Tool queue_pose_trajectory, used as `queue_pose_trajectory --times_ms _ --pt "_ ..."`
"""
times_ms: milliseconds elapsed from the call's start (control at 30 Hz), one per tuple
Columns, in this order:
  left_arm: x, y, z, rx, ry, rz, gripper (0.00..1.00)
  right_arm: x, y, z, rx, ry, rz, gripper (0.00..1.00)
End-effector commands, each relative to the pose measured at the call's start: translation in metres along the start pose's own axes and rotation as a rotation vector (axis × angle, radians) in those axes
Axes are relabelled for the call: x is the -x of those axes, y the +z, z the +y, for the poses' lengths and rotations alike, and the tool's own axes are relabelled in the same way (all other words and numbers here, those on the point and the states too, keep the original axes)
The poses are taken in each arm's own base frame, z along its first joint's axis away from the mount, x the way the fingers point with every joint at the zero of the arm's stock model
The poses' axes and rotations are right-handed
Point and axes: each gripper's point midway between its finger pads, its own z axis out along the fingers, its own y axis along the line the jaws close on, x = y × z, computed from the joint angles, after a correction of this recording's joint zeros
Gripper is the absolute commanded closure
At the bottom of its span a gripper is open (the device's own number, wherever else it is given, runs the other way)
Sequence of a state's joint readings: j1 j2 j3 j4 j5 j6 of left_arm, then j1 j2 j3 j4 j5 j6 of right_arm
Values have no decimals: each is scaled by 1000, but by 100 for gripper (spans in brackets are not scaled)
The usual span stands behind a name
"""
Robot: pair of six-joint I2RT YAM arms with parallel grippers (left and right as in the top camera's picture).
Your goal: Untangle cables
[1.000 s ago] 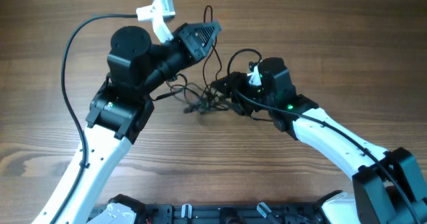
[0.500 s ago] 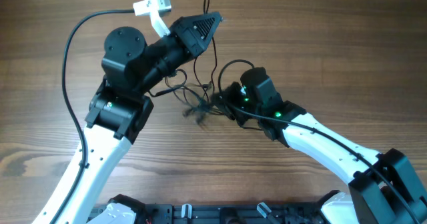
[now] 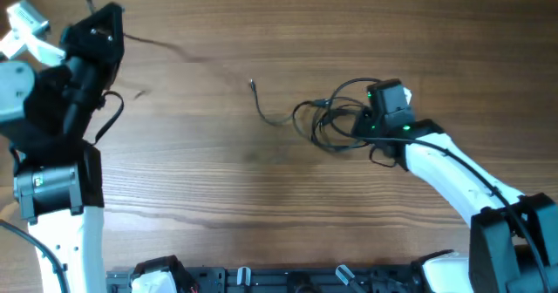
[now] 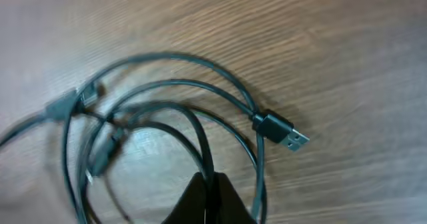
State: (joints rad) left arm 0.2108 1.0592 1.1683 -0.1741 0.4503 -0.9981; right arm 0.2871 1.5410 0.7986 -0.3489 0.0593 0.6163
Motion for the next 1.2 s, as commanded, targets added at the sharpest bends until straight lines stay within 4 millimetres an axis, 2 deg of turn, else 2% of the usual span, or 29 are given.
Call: queue_pose_trajectory --times_ms 0,33,100,167,200,267,333,400,433,500,533,567,600,633,667,700,733,767,800,867,933,1033,1133,1167 --pt "-19 11 50 163 -66 91 96 19 -22 39 158 -248 3 58" --pt "-30 14 61 196 -91 140 96 25 -30 45 177 -248 -5 44" --pt "-52 26 67 179 -43 253 96 35 -49 64 247 -284 -15 24" --pt "-64 38 76 182 33 302 96 38 -62 84 346 -379 -16 21" --pt "-63 43 84 197 54 300 96 40 -64 87 356 -377 -23 20" --pt "-52 58 107 252 68 258 96 41 -65 87 357 -351 -22 19" --pt "-51 73 116 238 69 262 96 39 -64 86 353 -350 -12 19" --pt "-49 83 118 225 100 245 96 38 -65 87 359 -350 -7 14" --pt "-25 96 111 176 178 146 96 39 -65 87 360 -342 -10 14" --pt "27 109 83 40 250 -68 96 40 -65 88 363 -295 -7 14" --pt "63 109 47 -115 297 -240 96 40 -65 88 363 -281 -5 14" --pt "79 102 19 -234 354 -343 96 40 -65 88 362 -281 -5 14" --pt "95 85 -12 -359 409 -468 95 40 -65 88 362 -282 -4 14" --pt "92 87 -11 -362 386 -443 96 40 -65 88 362 -281 -4 14" --pt "78 96 0 -342 357 -347 96 40 -65 88 362 -281 -4 14" --pt "55 112 27 -261 308 -195 96 40 -65 88 362 -281 -4 15" --pt "31 123 73 -96 213 -63 96 40 -65 88 362 -281 -4 15" --pt "11 124 117 68 158 31 96 40 -65 88 362 -281 -4 14" --pt "-4 120 151 201 145 92 96 40 -65 88 362 -281 -3 15" --pt "-39 88 255 637 144 200 96 40 -65 87 361 -281 -1 15" --pt "-64 64 312 857 114 265 96 39 -65 87 360 -281 1 16" --pt "-112 31 373 1066 27 446 96 36 -64 85 354 -280 12 19" --pt "-131 12 397 1173 0 519 94 36 -64 85 352 -280 16 19" --pt "-133 6 401 1201 -2 532 90 35 -64 84 351 -279 18 19"
